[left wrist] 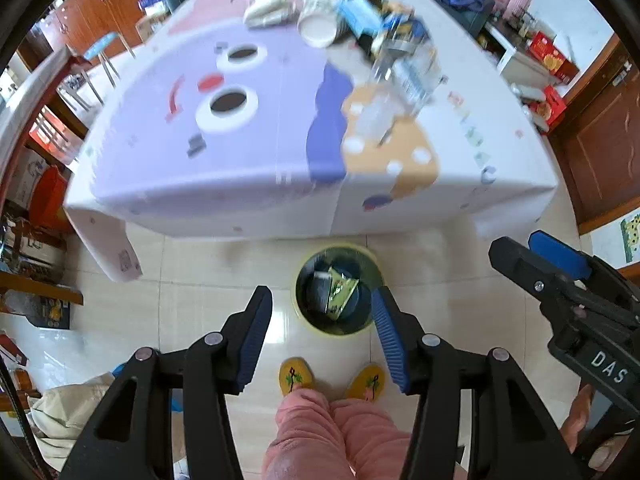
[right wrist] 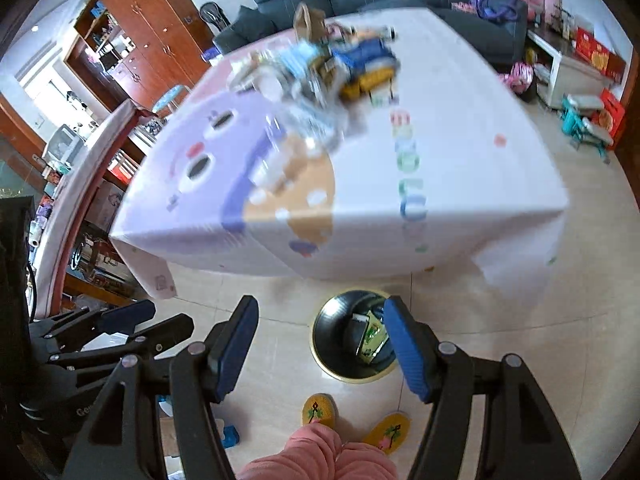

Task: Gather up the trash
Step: 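Raise both tools back toward the table clutter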

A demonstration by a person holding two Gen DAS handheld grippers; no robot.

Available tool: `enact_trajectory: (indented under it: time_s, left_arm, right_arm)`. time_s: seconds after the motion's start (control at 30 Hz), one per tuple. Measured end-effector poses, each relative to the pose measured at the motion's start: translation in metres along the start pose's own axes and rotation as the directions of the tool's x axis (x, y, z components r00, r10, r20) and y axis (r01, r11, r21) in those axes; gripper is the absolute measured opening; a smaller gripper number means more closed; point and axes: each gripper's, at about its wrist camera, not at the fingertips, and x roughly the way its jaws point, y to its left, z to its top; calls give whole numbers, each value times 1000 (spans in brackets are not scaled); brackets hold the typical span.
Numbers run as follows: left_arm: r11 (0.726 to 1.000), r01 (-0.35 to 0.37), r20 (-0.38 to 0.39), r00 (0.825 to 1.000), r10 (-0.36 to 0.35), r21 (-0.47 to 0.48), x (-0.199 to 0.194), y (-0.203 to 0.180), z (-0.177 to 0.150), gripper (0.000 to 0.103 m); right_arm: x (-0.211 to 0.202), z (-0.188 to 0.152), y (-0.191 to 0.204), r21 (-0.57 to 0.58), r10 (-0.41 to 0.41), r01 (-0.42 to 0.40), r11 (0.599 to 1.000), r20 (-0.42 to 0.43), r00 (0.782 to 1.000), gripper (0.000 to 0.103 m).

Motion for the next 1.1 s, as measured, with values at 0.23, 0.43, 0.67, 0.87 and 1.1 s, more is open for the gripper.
enact_trajectory:
  time_s: [0.23, 0.43, 0.67, 0.87, 1.1]
  left_arm:
    - [999, -26, 105, 994, 24, 21, -54, -17, 17, 54]
    - [998, -45, 203, 979, 34, 46, -92, -31, 38, 63]
    - [992, -25, 200, 980, 0, 125, -80, -50, 64, 64]
    - [979, -4, 164, 986, -30, 202, -42, -53, 96, 68]
    - [962, 23, 103, 993, -53, 272, 18, -44, 144, 68]
  right_arm:
    - [-58, 31, 4, -38, 12, -9, 999, 100, 995, 66]
    - [-87, 49, 3, -43, 11, -4, 999, 173, 985, 66]
    - [-88, 64, -6, -15, 3, 0, 1000, 194, 981, 66]
    - [-65, 81, -20, 71, -43, 30, 997, 187, 981, 66]
    - [-34, 98, -33, 204, -96, 60, 977, 171, 981, 66]
